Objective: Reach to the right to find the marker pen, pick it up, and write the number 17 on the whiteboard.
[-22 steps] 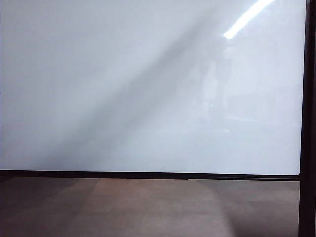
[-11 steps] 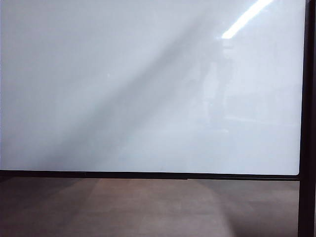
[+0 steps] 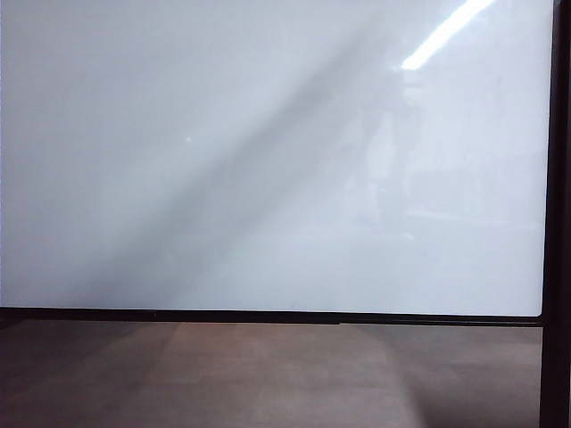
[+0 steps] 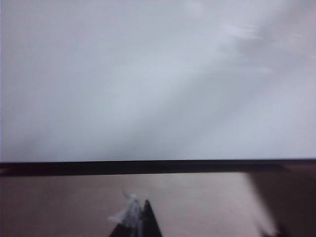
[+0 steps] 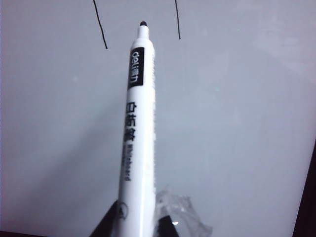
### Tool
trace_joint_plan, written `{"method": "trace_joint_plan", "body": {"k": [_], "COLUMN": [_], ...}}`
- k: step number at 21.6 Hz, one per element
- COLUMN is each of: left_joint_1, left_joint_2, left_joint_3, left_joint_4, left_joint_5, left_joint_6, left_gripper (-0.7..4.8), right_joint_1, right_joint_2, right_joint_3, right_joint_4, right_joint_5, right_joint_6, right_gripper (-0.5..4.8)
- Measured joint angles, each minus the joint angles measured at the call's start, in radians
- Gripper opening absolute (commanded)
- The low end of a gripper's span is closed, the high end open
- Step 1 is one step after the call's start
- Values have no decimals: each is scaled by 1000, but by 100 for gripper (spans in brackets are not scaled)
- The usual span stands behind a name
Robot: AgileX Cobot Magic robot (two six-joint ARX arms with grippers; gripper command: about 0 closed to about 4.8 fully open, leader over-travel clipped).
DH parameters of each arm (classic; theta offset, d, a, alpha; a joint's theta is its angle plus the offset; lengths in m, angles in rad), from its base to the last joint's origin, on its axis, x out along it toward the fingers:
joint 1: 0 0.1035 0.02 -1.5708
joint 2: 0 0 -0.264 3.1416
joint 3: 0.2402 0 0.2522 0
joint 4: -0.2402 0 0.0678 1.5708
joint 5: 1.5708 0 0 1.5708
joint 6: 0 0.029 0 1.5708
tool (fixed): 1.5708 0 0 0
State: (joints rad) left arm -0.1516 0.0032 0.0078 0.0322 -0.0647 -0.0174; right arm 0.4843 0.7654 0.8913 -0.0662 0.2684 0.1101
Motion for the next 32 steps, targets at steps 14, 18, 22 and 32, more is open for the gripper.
{"method": "trace_joint_plan", "body": {"k": [14,18,22,32], "left_joint_1": [31,31,12,-8], "left_joint_2": [0,0,0,0], "left_joint_3": [0,0,0,0], "left_joint_4": [-35,-44,-44,-29], "left_joint_5": [-2,-2,-2,19], "left_joint_6": [0,0,0,0], "left_gripper": [-5,-5,-5,-5], "right_joint_1": [-3,-3,-3,-3], "right_joint_2": [2,2,2,2], "right_joint_3": [0,0,0,0], "right_joint_4": [23,23,23,23], "right_joint_5": [-12,-19,-20,-24], "right_joint_6": [-7,-7,-7,-7], "right_gripper": [-4,-4,-4,-4]}}
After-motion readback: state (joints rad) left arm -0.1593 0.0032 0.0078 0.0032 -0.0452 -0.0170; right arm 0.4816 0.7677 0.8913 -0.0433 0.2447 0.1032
